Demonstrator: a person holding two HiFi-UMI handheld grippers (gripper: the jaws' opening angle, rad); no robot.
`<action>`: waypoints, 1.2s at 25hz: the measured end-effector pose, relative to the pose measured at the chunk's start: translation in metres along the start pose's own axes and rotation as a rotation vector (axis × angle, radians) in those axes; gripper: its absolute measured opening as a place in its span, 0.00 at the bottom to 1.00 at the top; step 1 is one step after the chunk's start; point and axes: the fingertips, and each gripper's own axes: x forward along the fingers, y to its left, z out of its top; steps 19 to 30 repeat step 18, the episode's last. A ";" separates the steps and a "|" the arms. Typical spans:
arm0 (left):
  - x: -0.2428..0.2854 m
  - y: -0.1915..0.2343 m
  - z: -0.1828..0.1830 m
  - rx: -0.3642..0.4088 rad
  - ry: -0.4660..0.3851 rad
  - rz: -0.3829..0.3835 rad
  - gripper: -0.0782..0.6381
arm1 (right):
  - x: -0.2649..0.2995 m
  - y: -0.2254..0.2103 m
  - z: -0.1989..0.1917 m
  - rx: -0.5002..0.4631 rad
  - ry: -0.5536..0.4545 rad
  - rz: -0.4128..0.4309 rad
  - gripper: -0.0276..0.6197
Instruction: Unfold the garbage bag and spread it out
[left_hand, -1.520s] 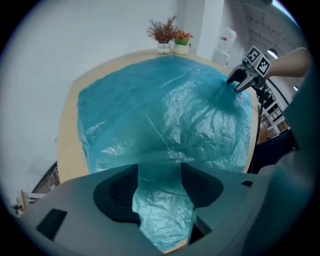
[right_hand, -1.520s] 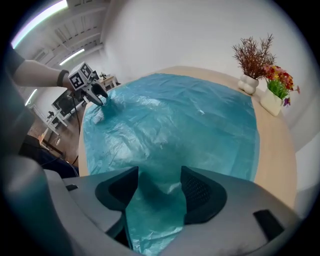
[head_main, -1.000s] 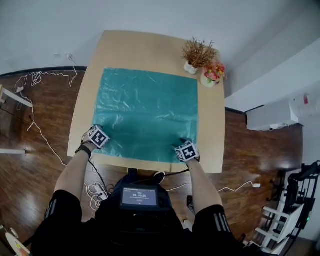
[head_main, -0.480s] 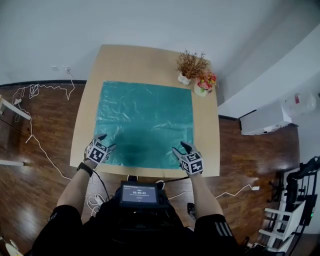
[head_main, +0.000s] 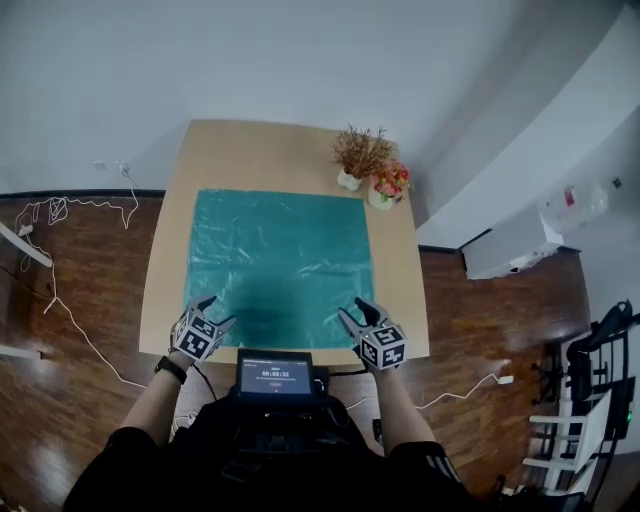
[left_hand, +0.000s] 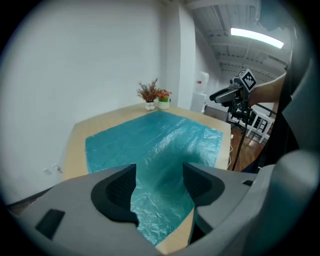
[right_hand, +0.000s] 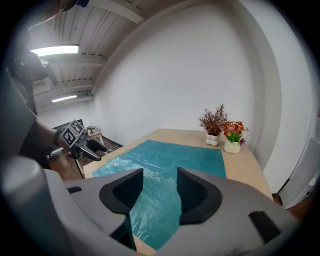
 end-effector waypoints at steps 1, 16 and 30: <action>-0.003 -0.001 -0.003 0.004 0.004 -0.003 0.53 | -0.003 -0.001 -0.001 0.005 -0.002 -0.009 0.40; -0.018 -0.004 -0.022 -0.003 0.014 0.005 0.53 | -0.038 0.008 0.008 0.033 -0.075 -0.046 0.40; -0.019 -0.008 -0.018 -0.011 0.002 0.012 0.53 | -0.042 0.007 0.009 0.026 -0.076 -0.041 0.40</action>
